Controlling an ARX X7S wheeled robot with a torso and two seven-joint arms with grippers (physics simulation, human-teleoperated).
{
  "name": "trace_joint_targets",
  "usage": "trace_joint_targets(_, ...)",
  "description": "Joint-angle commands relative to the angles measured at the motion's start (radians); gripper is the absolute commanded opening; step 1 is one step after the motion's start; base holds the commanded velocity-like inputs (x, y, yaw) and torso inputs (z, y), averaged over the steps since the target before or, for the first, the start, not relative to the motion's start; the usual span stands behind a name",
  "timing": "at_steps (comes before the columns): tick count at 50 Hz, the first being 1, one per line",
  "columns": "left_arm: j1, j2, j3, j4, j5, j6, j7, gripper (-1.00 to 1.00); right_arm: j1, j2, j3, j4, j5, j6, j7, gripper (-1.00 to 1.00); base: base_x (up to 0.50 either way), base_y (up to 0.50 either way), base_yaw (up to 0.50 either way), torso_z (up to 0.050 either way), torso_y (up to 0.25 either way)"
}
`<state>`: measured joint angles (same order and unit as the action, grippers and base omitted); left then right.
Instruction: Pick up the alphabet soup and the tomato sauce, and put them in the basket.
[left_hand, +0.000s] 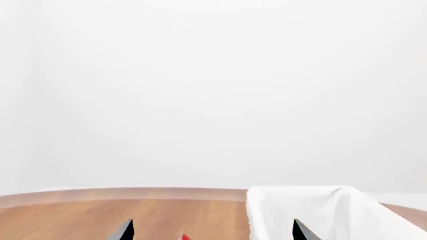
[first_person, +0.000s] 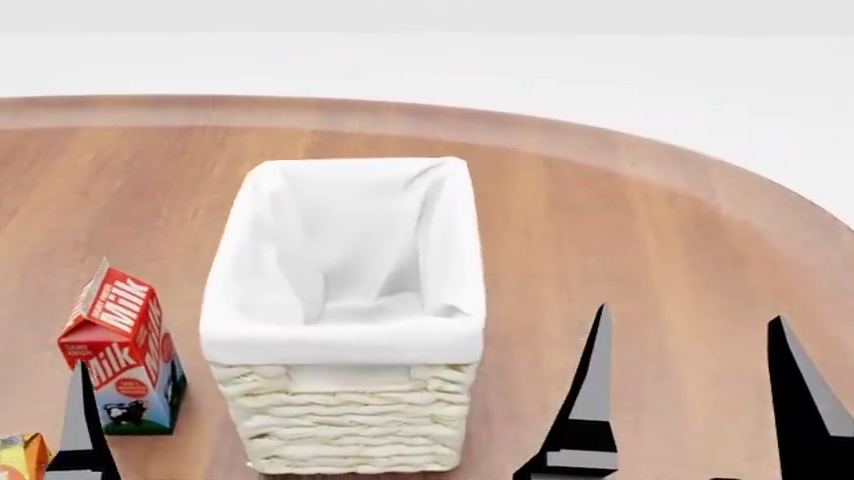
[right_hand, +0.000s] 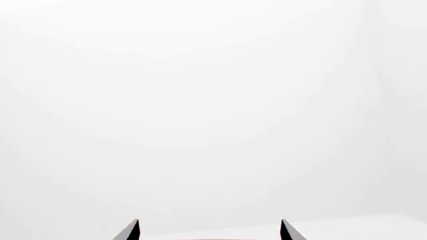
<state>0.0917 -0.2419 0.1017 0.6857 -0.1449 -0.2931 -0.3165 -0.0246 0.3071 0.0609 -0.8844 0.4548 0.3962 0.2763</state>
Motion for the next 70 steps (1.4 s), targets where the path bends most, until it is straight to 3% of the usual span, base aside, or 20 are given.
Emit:
trace_joint_targets(1,-0.006,0.015,-0.026,-0.016,-0.044,0.012,0.047,1.00,0.009,-0.007,0.009,0.006,-0.028,0.010,-0.013,1.00,-0.05,-0.50,0.00,0.000,0.000)
trace_joint_targets(15,-0.002,0.002,-0.014,-0.008,-0.052,0.012,0.031,1.00,0.007,0.012,-0.023,0.014,-0.089,0.000,0.007,1.00,-0.01,-0.12,0.00,0.000,0.000)
trace_joint_targets(70,-0.006,-0.035,0.006,-0.003,-0.081,0.018,-0.015,1.00,0.012,0.058,-0.103,0.005,-0.112,-0.034,0.005,1.00,0.00,0.00,0.50,0.000,0.000)
